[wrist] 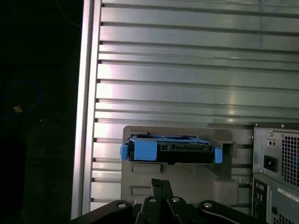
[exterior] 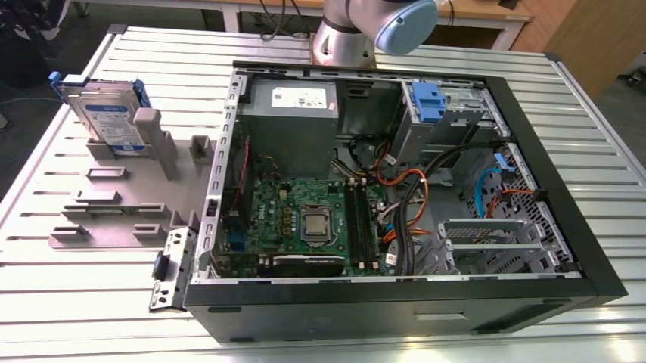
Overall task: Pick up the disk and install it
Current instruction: 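Pick up the disk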
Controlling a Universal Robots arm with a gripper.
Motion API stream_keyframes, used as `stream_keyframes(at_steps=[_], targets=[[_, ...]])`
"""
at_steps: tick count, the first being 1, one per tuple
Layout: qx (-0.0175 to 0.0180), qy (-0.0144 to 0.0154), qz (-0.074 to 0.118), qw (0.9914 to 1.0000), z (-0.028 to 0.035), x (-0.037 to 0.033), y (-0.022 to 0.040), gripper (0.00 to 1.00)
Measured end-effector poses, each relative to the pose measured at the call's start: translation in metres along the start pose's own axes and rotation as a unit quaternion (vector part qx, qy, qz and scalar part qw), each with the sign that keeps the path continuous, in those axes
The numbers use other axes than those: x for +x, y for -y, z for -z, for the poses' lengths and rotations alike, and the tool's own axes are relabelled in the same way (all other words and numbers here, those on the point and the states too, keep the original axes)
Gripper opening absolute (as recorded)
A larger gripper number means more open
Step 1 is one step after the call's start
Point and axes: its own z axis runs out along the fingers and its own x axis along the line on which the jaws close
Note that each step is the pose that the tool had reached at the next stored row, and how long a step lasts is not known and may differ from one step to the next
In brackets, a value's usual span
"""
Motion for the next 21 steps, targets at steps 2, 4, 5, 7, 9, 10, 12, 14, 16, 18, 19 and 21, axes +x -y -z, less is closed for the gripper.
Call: stream_keyframes(at_steps=[2,4,5,7,9,10,12,14,16,18,19,21], targets=[[-0.0002,-0.0005,0.011,0.99994,0.0,0.0,0.0,0.11],[-0.0003,-0.0009,0.02,0.9998,0.0,0.0,0.0,0.11],[-0.0004,-0.001,0.024,0.9997,-0.0001,0.0,0.0,0.11],[-0.0006,-0.0015,0.034,0.99943,-0.0001,0.0,0.0,0.11],[-0.0007,-0.0019,0.042,0.99911,-0.0001,0.0,0.0,0.11],[-0.0007,-0.0021,0.047,0.99891,-0.0001,0.0,0.0,0.11],[-0.0007,-0.0024,0.054,0.99852,-0.0001,0.0,0.0,0.11],[-0.0009,-0.0028,0.063,0.99802,-0.0001,0.0,0.0,0.11],[-0.0009,-0.003,0.066,0.9978,-0.0001,0.0,0.0,0.11],[-0.0009,-0.0031,0.069,0.99763,-0.0001,0.0,0.0,0.11],[-0.0007,-0.0032,0.07,0.99754,-0.0001,-0.0001,0.0,0.11],[-0.0005,-0.0033,0.073,0.99731,-0.0001,-0.0001,0.0,0.11]])
